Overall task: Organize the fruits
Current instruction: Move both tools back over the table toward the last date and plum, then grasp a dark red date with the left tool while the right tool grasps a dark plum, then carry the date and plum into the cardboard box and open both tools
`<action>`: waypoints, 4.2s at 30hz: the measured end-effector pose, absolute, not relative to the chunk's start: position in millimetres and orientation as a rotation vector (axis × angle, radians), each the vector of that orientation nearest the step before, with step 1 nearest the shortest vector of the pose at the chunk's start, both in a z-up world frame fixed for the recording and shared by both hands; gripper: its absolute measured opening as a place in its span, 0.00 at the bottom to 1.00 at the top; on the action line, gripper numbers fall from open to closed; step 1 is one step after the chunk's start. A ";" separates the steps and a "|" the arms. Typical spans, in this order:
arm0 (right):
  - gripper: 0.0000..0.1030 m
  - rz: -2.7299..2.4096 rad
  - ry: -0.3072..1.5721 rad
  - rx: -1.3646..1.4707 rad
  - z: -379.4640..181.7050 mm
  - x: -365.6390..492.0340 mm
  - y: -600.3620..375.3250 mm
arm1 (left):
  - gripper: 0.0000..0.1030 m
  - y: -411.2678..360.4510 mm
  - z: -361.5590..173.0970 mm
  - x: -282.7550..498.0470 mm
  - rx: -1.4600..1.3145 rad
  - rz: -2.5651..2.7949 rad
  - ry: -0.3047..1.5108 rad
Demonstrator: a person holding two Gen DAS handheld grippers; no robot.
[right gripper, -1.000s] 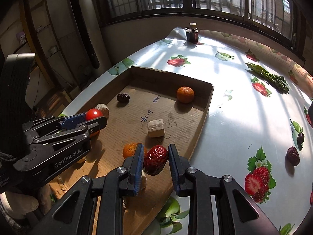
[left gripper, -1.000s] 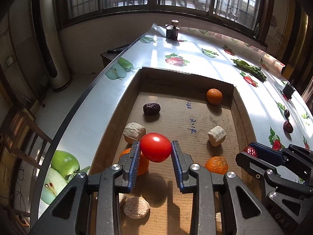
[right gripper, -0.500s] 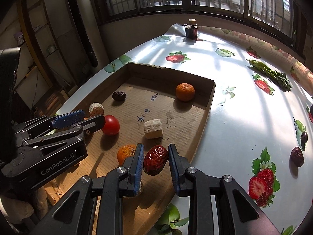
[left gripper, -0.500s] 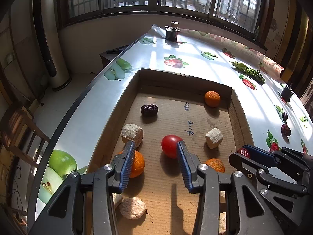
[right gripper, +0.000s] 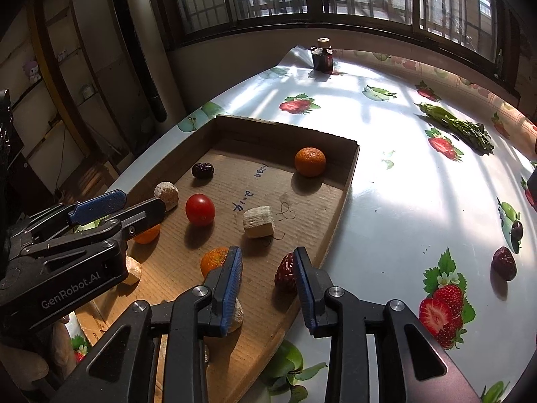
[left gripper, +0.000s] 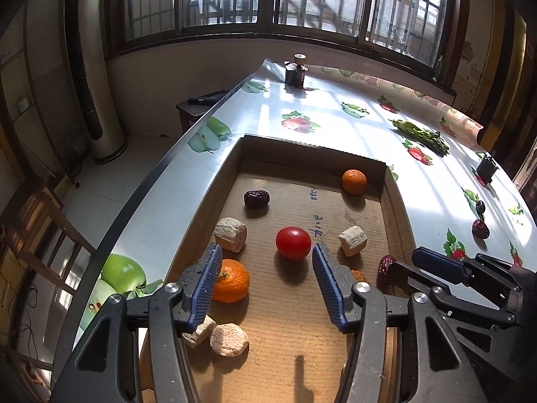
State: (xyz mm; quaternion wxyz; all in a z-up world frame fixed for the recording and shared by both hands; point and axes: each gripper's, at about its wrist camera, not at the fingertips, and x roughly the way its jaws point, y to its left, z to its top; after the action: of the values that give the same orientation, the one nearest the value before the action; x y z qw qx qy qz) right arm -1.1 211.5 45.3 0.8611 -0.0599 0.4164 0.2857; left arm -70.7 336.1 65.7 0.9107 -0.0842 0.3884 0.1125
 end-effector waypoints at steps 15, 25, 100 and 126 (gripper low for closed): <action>0.44 0.547 0.832 -0.061 61.5 -20.5 156.0 | 0.62 294.0 99.8 -98.8 -0.102 0.238 0.725; 0.49 0.463 0.813 0.009 62.9 -27.7 82.6 | 0.68 238.9 116.2 -106.2 -0.009 0.203 0.688; 0.24 0.354 0.917 0.192 66.5 100.6 -36.8 | 0.43 130.6 83.2 -22.4 -0.206 -0.178 0.793; 0.25 0.818 0.929 -0.159 39.2 -74.8 212.4 | 0.43 342.9 29.5 -130.1 -0.335 0.298 0.865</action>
State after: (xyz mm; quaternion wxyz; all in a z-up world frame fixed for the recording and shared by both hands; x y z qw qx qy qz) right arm -74.8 212.4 39.2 0.8115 -0.0743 0.4350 0.3830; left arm -130.1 342.9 29.5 0.8837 -0.1609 0.4157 0.1430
